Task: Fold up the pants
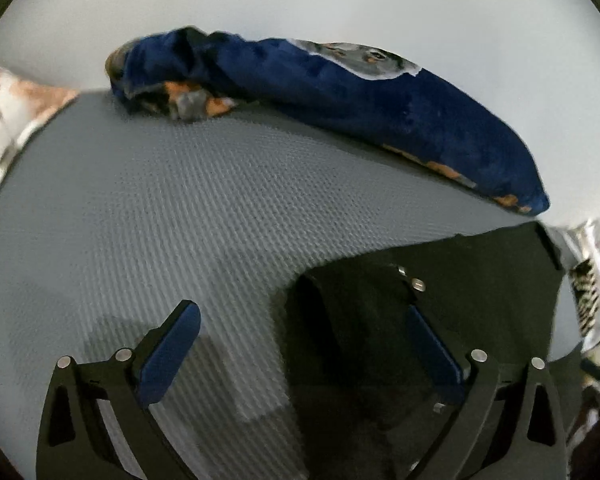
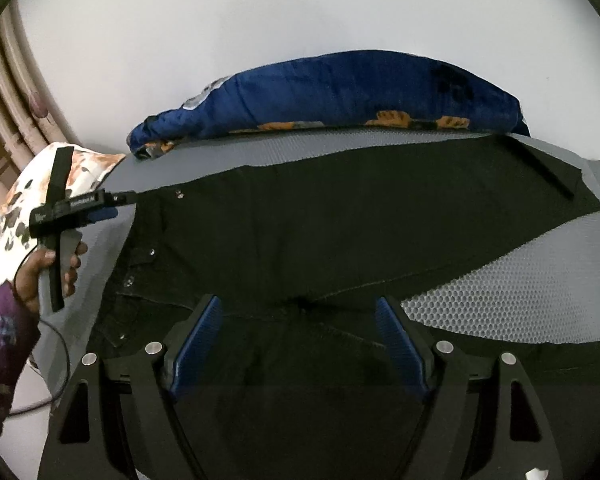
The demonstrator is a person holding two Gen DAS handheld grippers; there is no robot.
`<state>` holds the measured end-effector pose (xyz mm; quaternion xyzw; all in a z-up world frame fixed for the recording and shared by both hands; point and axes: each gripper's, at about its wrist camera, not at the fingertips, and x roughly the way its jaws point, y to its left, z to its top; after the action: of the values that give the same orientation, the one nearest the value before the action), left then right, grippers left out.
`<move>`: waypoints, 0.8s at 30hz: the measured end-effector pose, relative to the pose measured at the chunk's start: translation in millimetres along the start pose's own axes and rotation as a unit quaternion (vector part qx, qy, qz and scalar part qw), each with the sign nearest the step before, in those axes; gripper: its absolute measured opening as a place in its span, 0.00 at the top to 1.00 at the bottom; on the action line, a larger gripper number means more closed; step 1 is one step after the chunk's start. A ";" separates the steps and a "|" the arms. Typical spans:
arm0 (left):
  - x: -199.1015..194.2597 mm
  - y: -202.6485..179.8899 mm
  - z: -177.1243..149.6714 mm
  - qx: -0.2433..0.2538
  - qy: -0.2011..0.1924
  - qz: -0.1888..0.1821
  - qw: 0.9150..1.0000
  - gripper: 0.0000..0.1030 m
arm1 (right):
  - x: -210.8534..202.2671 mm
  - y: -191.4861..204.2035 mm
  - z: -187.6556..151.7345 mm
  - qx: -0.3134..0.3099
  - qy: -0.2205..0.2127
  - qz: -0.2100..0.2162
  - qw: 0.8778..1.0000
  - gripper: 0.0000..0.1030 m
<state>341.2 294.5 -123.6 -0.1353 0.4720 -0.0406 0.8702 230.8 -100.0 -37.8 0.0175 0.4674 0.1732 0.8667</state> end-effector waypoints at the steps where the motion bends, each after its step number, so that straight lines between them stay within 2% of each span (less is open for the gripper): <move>1: 1.7 -2.5 1.9 0.014 -0.002 0.004 1.000 0.04 | 2.3 -0.6 0.1 0.002 0.004 0.000 1.000 0.25; 5: 21.0 -12.6 13.0 0.066 0.021 0.011 0.998 0.07 | 9.2 -3.0 1.1 0.008 0.012 0.002 1.000 0.25; 7: 33.2 -14.4 15.5 0.079 0.040 0.003 0.996 0.18 | 12.0 -3.6 1.4 0.009 0.015 0.003 1.000 0.25; 8: 38.0 -14.5 16.5 0.081 0.048 -0.011 0.995 0.28 | 13.3 -3.3 1.6 0.009 0.016 0.003 1.000 0.25; 10: 40.3 -12.0 20.7 0.074 0.036 -0.042 0.996 0.41 | 14.4 -3.2 1.4 0.007 0.018 0.001 1.000 0.25; 11: 41.3 -10.0 21.2 0.066 0.037 -0.073 0.994 0.66 | 15.2 -3.3 1.6 0.007 0.019 0.000 1.000 0.25; 12: 43.6 -8.4 20.3 0.047 0.043 -0.084 0.994 0.69 | 16.4 -3.9 2.0 0.008 0.020 -0.001 1.000 0.24; 13: 41.4 -10.0 18.8 0.043 0.038 -0.078 0.995 0.72 | 17.4 -4.6 2.5 0.009 0.021 -0.001 1.000 0.24; 14: 35.7 -16.1 15.7 0.048 0.031 -0.066 0.996 0.79 | 18.6 -5.7 4.2 0.011 0.023 0.001 1.000 0.24; 16: 18.6 -31.9 7.9 0.071 0.001 -0.030 0.997 0.82 | 21.7 -10.6 12.7 0.016 0.027 0.011 0.999 0.24; 18: -9.8 -51.1 -3.6 0.090 -0.042 -0.013 0.995 0.84 | 23.3 -20.5 26.7 0.028 0.020 0.024 0.999 0.24; 21: -46.0 -77.8 -19.7 0.099 -0.094 -0.013 0.991 0.84 | 35.0 -45.7 53.5 0.076 0.030 0.061 0.995 0.24; 24: -74.9 -96.9 -38.1 0.101 -0.130 -0.030 0.986 0.84 | 54.6 -74.5 80.9 0.150 0.052 0.119 0.980 0.24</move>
<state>273.7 208.8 -56.1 -0.0646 0.3445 -0.0960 0.9316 345.4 -142.1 -50.4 0.1940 0.5268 0.2038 0.8021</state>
